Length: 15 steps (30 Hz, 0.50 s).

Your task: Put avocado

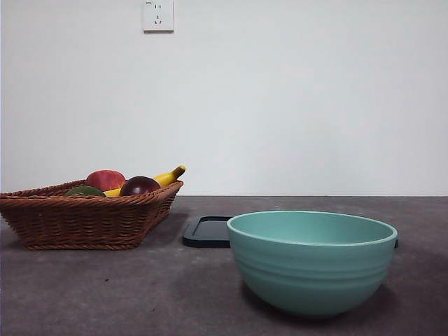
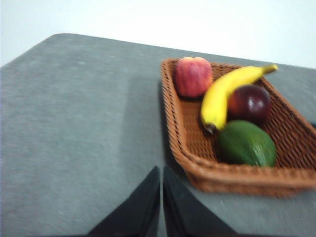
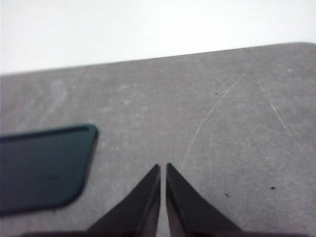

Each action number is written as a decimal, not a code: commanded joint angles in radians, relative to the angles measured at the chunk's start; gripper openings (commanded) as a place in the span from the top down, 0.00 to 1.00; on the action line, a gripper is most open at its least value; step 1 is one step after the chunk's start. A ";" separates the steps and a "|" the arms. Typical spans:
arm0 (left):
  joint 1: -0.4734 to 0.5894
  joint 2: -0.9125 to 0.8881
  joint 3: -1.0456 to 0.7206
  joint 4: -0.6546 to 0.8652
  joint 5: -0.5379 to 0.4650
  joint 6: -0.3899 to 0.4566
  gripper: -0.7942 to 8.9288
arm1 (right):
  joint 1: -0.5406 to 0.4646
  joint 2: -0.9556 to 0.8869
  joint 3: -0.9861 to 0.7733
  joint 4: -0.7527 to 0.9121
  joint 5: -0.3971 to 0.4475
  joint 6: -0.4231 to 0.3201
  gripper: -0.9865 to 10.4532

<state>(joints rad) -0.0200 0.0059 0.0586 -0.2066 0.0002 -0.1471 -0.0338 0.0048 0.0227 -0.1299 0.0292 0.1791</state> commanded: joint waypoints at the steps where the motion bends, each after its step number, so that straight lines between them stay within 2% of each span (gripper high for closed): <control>1: 0.000 0.010 0.063 0.041 -0.045 -0.057 0.91 | -0.002 0.004 0.064 0.032 0.014 0.121 0.90; 5: 0.000 0.069 0.121 0.153 -0.046 -0.111 0.91 | -0.001 0.053 0.160 0.031 0.024 0.154 0.90; 7: 0.000 0.123 0.170 0.171 -0.046 -0.108 0.91 | -0.001 0.097 0.213 0.025 0.021 0.154 0.90; 15: 0.000 0.402 0.472 0.098 -0.045 -0.078 0.91 | -0.001 0.320 0.486 -0.072 -0.045 0.146 0.90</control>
<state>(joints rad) -0.0200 0.3801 0.4843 -0.1078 -0.0463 -0.2340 -0.0338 0.3046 0.4740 -0.1963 -0.0120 0.3187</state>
